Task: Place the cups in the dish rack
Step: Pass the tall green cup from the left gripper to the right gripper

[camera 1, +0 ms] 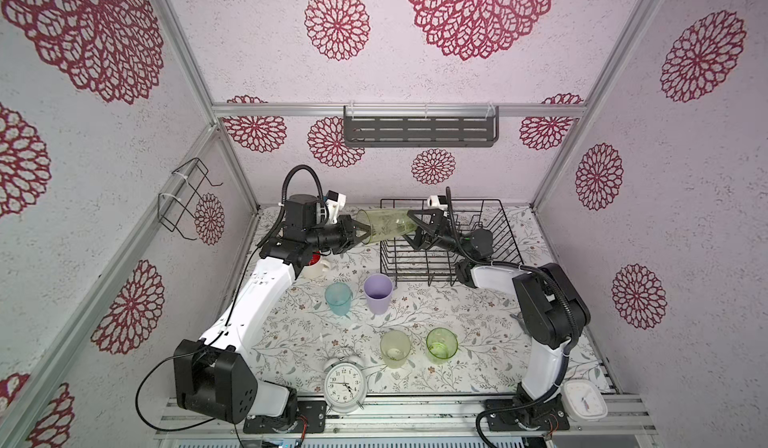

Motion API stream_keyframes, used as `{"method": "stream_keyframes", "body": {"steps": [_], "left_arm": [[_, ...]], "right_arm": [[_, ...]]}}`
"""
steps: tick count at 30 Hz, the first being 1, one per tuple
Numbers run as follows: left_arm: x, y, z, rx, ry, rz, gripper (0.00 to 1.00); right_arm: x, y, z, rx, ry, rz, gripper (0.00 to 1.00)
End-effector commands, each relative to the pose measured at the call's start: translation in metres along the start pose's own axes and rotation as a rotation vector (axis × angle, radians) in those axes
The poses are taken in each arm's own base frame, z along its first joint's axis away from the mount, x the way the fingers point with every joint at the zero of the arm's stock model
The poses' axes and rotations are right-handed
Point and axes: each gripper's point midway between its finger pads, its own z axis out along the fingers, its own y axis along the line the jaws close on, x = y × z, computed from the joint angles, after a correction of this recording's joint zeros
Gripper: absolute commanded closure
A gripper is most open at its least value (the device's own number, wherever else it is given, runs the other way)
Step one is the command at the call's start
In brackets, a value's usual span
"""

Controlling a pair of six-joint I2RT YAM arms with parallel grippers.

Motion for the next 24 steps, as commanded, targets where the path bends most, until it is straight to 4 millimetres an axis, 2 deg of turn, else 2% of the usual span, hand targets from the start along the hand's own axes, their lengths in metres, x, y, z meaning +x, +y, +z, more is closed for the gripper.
{"method": "stream_keyframes", "body": {"steps": [1, 9, 17, 20, 22, 24], "left_arm": [[-0.005, -0.023, -0.005, 0.070, -0.019, 0.051, 0.97], [-0.003, -0.014, 0.000, 0.060, 0.001, 0.028, 0.96], [0.003, -0.012, 0.001, 0.072, 0.022, 0.016, 0.95], [0.005, -0.010, 0.003, 0.069, 0.028, 0.010, 0.94], [0.005, -0.008, 0.004, 0.067, 0.031, 0.006, 0.91], [0.004, -0.008, 0.003, 0.066, 0.028, 0.007, 0.83]], "right_arm": [[0.017, 0.042, 0.013, -0.120, 0.066, -0.111, 0.01], [0.024, 0.055, 0.023, -0.133, 0.123, -0.140, 0.08], [0.020, 0.050, 0.028, -0.085, 0.132, -0.157, 0.08], [0.019, 0.052, 0.029, -0.085, 0.134, -0.171, 0.11], [0.019, 0.053, 0.029, -0.085, 0.135, -0.171, 0.13], [0.018, 0.051, 0.029, -0.083, 0.133, -0.169, 0.16]]}}
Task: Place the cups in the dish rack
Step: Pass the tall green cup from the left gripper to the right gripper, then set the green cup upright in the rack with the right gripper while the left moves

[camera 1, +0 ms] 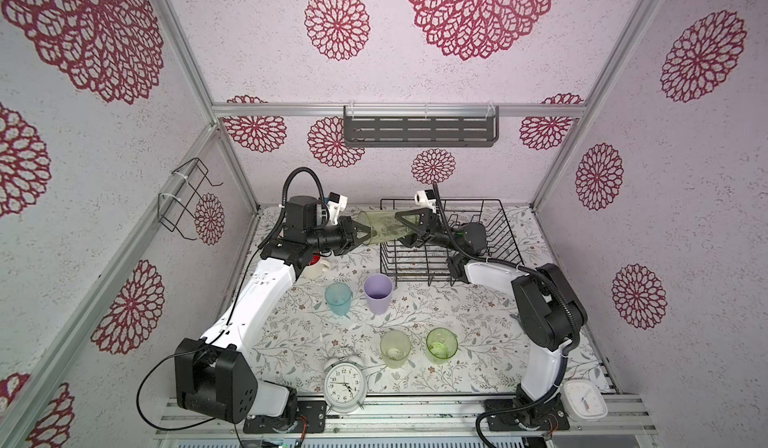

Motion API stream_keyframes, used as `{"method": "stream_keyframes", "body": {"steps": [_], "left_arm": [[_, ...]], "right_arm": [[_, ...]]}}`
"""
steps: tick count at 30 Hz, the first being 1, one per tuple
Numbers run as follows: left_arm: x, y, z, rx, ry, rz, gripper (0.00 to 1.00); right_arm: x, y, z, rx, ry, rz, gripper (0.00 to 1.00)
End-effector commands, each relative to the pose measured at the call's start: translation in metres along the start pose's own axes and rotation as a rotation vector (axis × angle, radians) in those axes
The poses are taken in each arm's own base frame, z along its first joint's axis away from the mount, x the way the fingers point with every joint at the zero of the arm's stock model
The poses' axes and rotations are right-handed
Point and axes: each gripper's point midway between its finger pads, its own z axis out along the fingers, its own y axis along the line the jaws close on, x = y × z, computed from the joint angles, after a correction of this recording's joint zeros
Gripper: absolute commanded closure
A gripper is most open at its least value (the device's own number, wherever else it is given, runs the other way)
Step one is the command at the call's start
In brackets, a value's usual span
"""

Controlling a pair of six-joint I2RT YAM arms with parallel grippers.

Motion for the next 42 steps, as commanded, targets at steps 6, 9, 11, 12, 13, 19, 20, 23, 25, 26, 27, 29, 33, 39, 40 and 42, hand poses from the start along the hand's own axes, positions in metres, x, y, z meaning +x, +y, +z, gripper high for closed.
{"method": "stream_keyframes", "body": {"steps": [6, 9, 11, 12, 13, 19, 20, 23, 25, 26, 27, 29, 33, 39, 40, 42], "left_arm": [[-0.006, -0.003, -0.001, 0.018, -0.020, 0.014, 0.76], [-0.007, 0.000, -0.002, 0.012, -0.025, 0.007, 0.70], [-0.008, 0.004, -0.004, 0.002, -0.031, 0.000, 0.66], [-0.009, 0.006, -0.006, -0.006, -0.038, -0.003, 0.64], [-0.010, 0.009, -0.007, -0.016, -0.046, -0.006, 0.60], [-0.017, 0.030, -0.023, -0.086, -0.103, -0.031, 0.41], [-0.017, 0.034, -0.025, -0.102, -0.109, -0.035, 0.39], [-0.015, 0.047, -0.031, -0.152, -0.112, -0.046, 0.37], [-0.014, 0.051, -0.035, -0.172, -0.115, -0.049, 0.35], [-0.012, 0.054, -0.036, -0.183, -0.116, -0.052, 0.34], [-0.011, 0.055, -0.038, -0.190, -0.116, -0.051, 0.34], [-0.007, 0.061, -0.043, -0.220, -0.119, -0.050, 0.33], [0.005, 0.074, -0.054, -0.303, -0.111, -0.044, 0.30], [0.032, 0.100, -0.069, -0.440, -0.065, -0.042, 0.27], [0.036, 0.104, -0.071, -0.456, -0.058, -0.045, 0.27], [0.044, 0.111, -0.073, -0.476, -0.046, -0.058, 0.27]], "right_arm": [[-0.002, 0.033, 0.003, -0.058, 0.008, -0.115, 0.23], [-0.007, 0.029, 0.001, -0.047, -0.010, -0.104, 0.27], [-0.010, 0.026, 0.000, -0.041, -0.024, -0.097, 0.28], [-0.012, 0.024, -0.002, -0.036, -0.032, -0.095, 0.29], [-0.013, 0.022, -0.003, -0.030, -0.038, -0.090, 0.29], [-0.031, 0.002, -0.020, 0.041, -0.107, -0.082, 0.33], [-0.035, -0.003, -0.024, 0.065, -0.120, -0.091, 0.33], [-0.046, -0.023, -0.038, 0.183, -0.151, -0.122, 0.34], [-0.053, -0.042, -0.050, 0.303, -0.162, -0.158, 0.34], [-0.056, -0.051, -0.056, 0.377, -0.163, -0.187, 0.34], [-0.058, -0.062, -0.063, 0.454, -0.165, -0.205, 0.34], [-0.064, -0.084, -0.080, 0.656, -0.156, -0.257, 0.34], [-0.075, -0.105, -0.107, 0.917, -0.138, -0.342, 0.34], [-0.101, -0.119, -0.134, 1.135, -0.147, -0.414, 0.35], [-0.107, -0.122, -0.140, 1.184, -0.150, -0.432, 0.36], [-0.117, -0.129, -0.148, 1.259, -0.149, -0.458, 0.37]]}}
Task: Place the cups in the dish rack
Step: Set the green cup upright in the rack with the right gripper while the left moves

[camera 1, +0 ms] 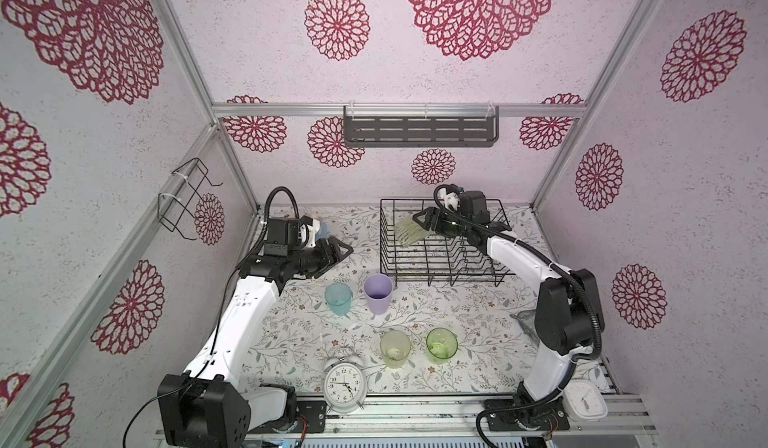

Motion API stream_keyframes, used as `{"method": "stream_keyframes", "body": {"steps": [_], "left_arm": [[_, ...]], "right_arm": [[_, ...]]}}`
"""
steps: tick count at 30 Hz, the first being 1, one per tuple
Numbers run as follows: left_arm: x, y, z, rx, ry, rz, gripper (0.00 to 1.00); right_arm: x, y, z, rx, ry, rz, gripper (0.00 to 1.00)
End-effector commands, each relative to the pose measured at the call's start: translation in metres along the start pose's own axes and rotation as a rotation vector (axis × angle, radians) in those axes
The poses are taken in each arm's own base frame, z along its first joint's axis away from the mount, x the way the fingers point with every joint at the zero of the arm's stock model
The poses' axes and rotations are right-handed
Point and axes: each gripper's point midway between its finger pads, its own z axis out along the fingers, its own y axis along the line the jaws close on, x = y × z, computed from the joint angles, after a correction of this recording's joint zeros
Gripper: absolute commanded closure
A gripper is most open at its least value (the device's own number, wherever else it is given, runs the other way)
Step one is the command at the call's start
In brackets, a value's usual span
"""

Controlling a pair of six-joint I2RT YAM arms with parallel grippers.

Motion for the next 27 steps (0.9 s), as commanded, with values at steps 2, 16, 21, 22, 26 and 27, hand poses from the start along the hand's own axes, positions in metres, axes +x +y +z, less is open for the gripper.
{"method": "stream_keyframes", "body": {"steps": [2, 16, 21, 22, 26, 27], "left_arm": [[0.022, 0.028, -0.004, -0.099, 0.041, -0.006, 0.27], [0.060, 0.087, -0.030, -0.397, 0.089, -0.007, 0.25], [0.065, 0.093, -0.036, -0.425, 0.076, -0.008, 0.22], [0.066, 0.095, -0.037, -0.430, 0.074, -0.010, 0.21], [0.069, 0.099, -0.038, -0.444, 0.071, -0.014, 0.19], [0.070, 0.100, -0.039, -0.449, 0.070, -0.014, 0.19]], "right_arm": [[-0.022, -0.030, -0.001, 0.220, -0.019, -0.150, 0.37], [-0.047, -0.083, 0.020, 0.595, 0.074, -0.363, 0.37], [-0.048, -0.087, 0.032, 0.594, 0.091, -0.374, 0.36], [-0.048, -0.087, 0.034, 0.596, 0.094, -0.379, 0.36], [-0.055, -0.091, 0.041, 0.617, 0.103, -0.411, 0.36], [-0.056, -0.091, 0.042, 0.617, 0.102, -0.414, 0.36]]}}
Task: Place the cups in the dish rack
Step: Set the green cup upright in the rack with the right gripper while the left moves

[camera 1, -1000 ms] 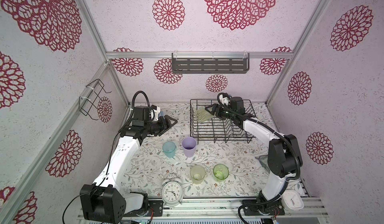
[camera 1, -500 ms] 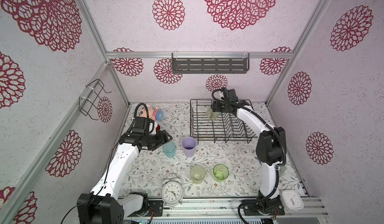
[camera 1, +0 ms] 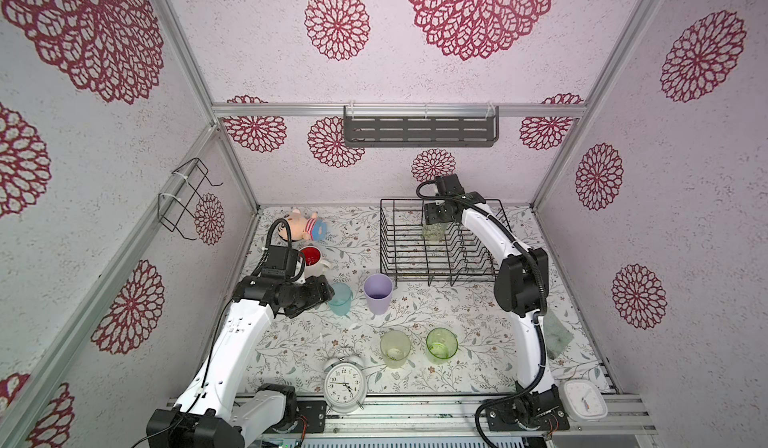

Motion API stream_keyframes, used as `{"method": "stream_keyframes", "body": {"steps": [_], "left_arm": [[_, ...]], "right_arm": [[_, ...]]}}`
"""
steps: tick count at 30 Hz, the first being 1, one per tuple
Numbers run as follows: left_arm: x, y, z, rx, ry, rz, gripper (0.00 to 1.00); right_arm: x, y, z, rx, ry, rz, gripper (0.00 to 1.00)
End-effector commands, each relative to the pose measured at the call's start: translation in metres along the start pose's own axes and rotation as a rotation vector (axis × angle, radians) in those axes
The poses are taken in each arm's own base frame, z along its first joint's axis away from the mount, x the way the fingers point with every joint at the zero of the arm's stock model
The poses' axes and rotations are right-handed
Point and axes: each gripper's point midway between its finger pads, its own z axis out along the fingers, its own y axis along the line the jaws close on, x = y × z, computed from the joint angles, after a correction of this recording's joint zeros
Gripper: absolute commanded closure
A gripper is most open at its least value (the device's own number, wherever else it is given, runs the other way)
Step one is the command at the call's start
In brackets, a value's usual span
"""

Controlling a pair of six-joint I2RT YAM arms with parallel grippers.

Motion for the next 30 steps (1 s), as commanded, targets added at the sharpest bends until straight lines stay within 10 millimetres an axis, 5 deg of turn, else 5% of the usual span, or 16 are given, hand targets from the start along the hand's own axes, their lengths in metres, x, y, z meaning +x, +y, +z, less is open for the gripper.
{"method": "stream_keyframes", "body": {"steps": [1, 19, 30], "left_arm": [[0.003, 0.009, -0.001, -0.033, -0.006, -0.002, 0.18], [0.010, 0.017, 0.008, -0.053, 0.009, -0.010, 0.18], [0.011, 0.016, 0.010, -0.037, 0.009, -0.025, 0.18]], "right_arm": [[-0.020, -0.006, -0.012, 0.041, -0.043, -0.040, 0.35], [-0.007, -0.007, 0.018, 0.042, 0.004, -0.073, 0.23], [-0.030, -0.006, -0.006, 0.025, -0.068, -0.080, 0.05]]}}
